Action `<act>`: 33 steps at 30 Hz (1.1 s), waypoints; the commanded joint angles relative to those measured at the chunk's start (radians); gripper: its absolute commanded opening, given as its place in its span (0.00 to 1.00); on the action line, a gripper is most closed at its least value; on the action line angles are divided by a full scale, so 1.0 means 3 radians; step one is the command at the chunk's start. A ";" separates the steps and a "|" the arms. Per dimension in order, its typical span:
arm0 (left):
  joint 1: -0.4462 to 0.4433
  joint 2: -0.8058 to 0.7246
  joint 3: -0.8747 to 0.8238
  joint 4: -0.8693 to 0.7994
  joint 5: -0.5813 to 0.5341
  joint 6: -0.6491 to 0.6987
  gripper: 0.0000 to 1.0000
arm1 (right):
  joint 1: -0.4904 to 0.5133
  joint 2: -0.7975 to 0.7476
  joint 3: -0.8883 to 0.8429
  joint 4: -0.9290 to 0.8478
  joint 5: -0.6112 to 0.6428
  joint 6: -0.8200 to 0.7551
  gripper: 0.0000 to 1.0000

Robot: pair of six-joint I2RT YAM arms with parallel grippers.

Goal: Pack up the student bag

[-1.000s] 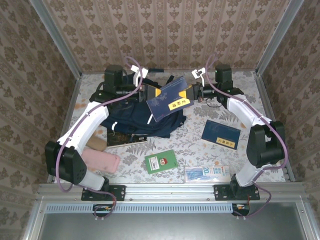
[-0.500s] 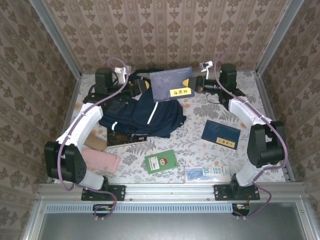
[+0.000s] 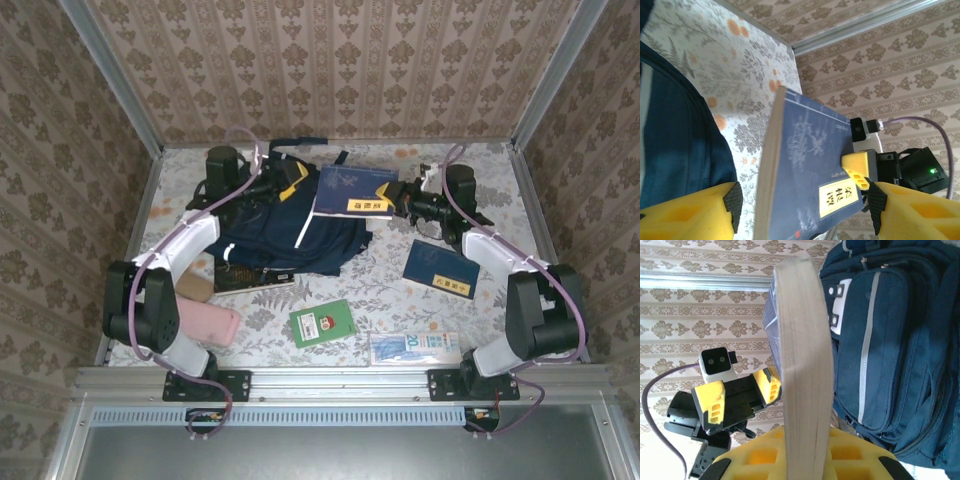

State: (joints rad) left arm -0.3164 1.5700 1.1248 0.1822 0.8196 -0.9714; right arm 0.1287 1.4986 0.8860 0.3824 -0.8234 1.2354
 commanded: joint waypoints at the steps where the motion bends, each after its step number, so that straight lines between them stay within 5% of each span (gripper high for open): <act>1: -0.0142 0.0100 0.0050 0.0219 0.0151 -0.0098 0.70 | 0.0031 -0.0191 -0.0055 0.0328 -0.0049 0.0261 0.00; 21: -0.0329 0.0398 0.0238 0.0152 0.0315 -0.0115 0.65 | 0.0041 -0.0496 -0.0165 0.0404 -0.0093 0.0386 0.00; 28: -0.0364 0.0542 0.0175 0.0964 0.0561 -0.0815 0.35 | 0.0068 -0.0421 -0.0228 0.0438 -0.0027 0.0388 0.00; 31: -0.0334 0.0545 0.0163 0.1089 0.0613 -0.0935 0.14 | 0.0072 -0.0403 -0.0170 0.0194 -0.0029 0.0143 0.00; 33: -0.0289 0.0554 0.0097 0.1317 0.0641 -0.1115 0.04 | 0.0067 -0.0428 -0.0117 0.0018 -0.0018 -0.0041 0.13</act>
State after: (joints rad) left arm -0.4179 1.7313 1.1706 0.4362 0.9768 -1.2186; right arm 0.1383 1.3773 0.8173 0.4290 -0.8104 1.3056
